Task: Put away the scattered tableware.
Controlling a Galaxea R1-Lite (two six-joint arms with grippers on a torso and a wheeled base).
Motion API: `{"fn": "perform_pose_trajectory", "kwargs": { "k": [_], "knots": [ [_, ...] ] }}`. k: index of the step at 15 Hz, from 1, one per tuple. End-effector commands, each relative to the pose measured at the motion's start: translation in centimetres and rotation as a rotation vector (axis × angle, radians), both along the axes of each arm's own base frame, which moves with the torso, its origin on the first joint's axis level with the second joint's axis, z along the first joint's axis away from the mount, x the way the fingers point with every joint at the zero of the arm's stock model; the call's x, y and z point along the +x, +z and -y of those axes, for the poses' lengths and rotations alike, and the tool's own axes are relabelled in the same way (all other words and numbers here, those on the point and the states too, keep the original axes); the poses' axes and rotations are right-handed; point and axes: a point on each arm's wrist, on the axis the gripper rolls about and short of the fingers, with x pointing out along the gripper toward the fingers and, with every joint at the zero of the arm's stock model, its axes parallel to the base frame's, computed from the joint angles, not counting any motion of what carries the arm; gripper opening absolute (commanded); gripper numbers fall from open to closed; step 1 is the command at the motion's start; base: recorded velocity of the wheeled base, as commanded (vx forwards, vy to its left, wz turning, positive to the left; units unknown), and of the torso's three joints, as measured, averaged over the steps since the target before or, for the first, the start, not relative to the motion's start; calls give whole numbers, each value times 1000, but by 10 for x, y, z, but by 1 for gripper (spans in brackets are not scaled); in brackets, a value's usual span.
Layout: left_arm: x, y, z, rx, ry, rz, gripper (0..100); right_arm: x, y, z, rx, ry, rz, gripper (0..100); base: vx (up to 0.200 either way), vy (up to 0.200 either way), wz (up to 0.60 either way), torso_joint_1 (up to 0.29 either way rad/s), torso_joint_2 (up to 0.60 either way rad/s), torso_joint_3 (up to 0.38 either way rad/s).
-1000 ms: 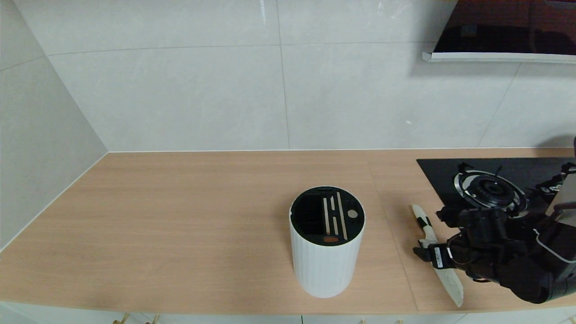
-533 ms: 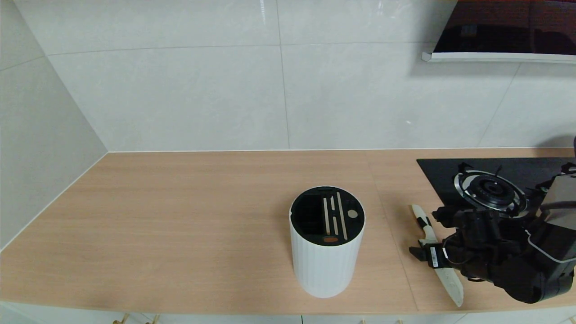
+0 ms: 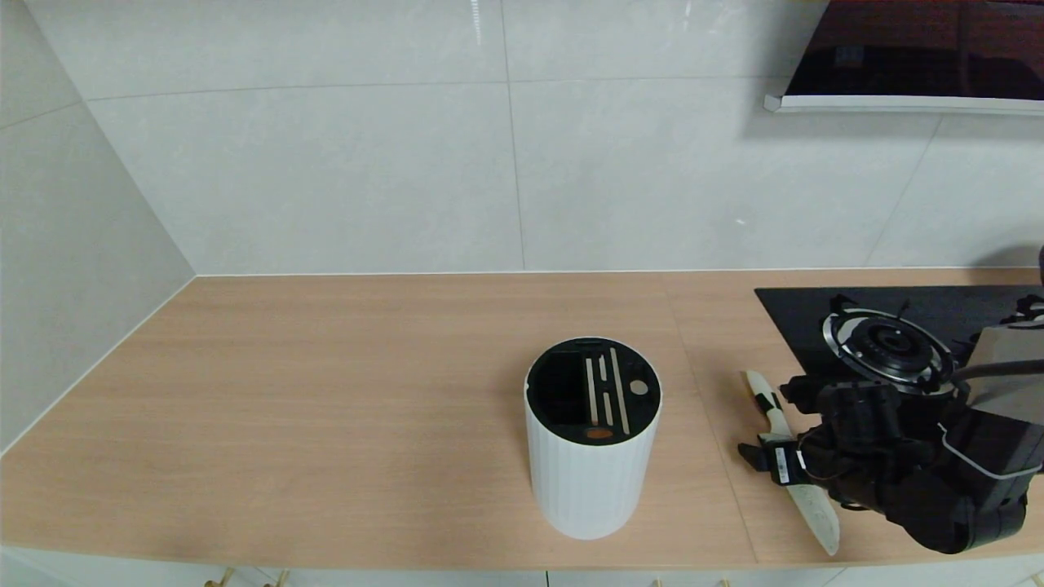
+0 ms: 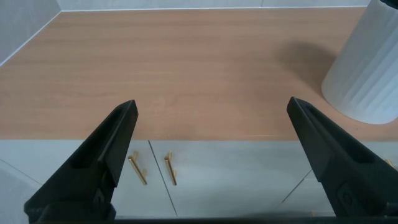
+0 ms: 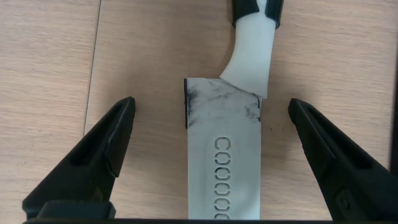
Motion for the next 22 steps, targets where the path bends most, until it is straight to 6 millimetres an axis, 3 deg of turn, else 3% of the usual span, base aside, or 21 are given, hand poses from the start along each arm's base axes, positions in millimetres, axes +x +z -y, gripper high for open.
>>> {"fn": "perform_pose_trajectory", "kwargs": {
  "k": [1, 8, 9, 19, 22],
  "knots": [
    [0, 0, 0, 0, 1, -3, 100, 0, -4, 0, -4, -3, -14, 100, 0, 0, 0, 0, 0, 0],
    [0, 0, 0, 0, 1, -1, 100, 2, -7, 2, -10, -15, -8, 100, 0, 0, 0, 0, 0, 0],
    [0, 0, 0, 0, 1, -1, 100, 1, -7, 2, -11, -16, -9, 0, 0, 0, 0, 0, 0, 0],
    [0, 0, 0, 0, 1, -1, 100, 0, -2, 3, -18, -19, 5, 0, 0, 0, 0, 0, 0, 0],
    [0, 0, 0, -2, 1, -1, 100, -8, 56, 4, 5, -43, 167, 0, 0, 0, 0, 0, 0, 0]
  ]
}}
